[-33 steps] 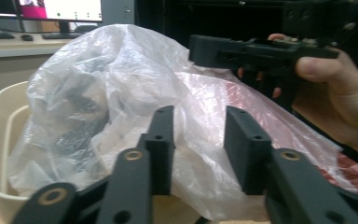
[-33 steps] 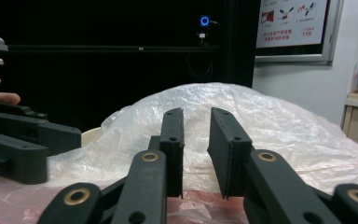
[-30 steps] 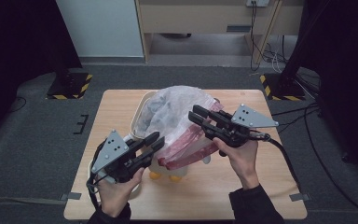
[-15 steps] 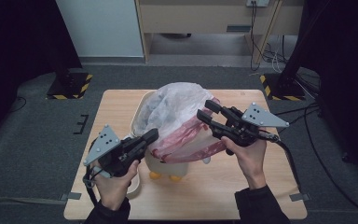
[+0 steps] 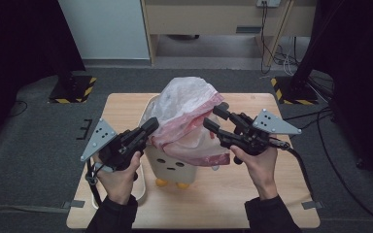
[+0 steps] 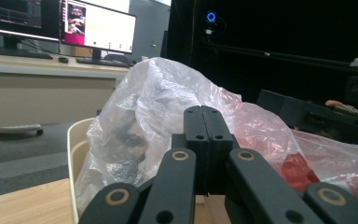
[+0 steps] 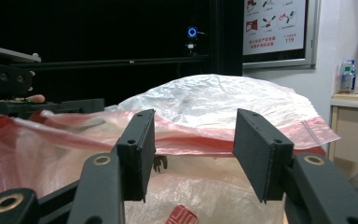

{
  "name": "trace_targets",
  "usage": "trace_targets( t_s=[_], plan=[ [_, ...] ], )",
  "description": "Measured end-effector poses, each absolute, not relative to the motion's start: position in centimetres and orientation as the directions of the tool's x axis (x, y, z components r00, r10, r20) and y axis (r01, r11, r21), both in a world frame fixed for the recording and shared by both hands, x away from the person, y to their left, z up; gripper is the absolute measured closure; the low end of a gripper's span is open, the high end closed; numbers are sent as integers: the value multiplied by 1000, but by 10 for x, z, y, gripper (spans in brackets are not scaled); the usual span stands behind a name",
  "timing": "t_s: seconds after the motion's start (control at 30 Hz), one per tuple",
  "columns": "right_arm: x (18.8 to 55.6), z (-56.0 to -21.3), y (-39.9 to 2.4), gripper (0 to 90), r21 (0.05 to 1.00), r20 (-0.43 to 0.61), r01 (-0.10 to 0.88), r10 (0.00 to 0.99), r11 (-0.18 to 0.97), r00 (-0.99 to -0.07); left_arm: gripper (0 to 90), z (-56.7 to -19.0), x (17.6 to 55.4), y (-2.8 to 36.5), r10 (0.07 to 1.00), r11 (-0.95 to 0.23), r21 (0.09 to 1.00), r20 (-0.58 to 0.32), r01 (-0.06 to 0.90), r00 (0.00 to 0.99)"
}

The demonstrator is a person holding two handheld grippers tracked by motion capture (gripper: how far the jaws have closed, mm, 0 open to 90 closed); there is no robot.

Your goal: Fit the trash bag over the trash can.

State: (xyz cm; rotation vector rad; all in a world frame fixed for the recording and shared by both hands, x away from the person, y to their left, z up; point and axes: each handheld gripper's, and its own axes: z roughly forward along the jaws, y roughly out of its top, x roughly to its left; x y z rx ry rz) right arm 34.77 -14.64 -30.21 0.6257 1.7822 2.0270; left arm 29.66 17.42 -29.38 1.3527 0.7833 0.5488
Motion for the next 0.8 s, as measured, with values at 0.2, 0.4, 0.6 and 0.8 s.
trace_targets(
  t_s=[0.2, 0.4, 0.6, 0.8],
  plan=[
    [348, -305, -143, 454, 992, 93, 33, 539, -120, -837, 900, -291, 298, 177, 756, 178, 982, -181, 68, 629],
    [350, -309, -139, 460, 995, 82, 41, 524, -89, -848, 900, -286, 301, 182, 758, 200, 978, -197, 66, 622],
    [349, -313, -137, 740, 999, 51, 38, 502, -35, -863, 900, -288, 301, 184, 759, 197, 978, -197, 71, 620],
    [350, -314, -140, 900, 1000, 23, 19, 504, -14, -863, 900, -290, 302, 189, 763, 204, 976, -206, 75, 612]
  ],
)
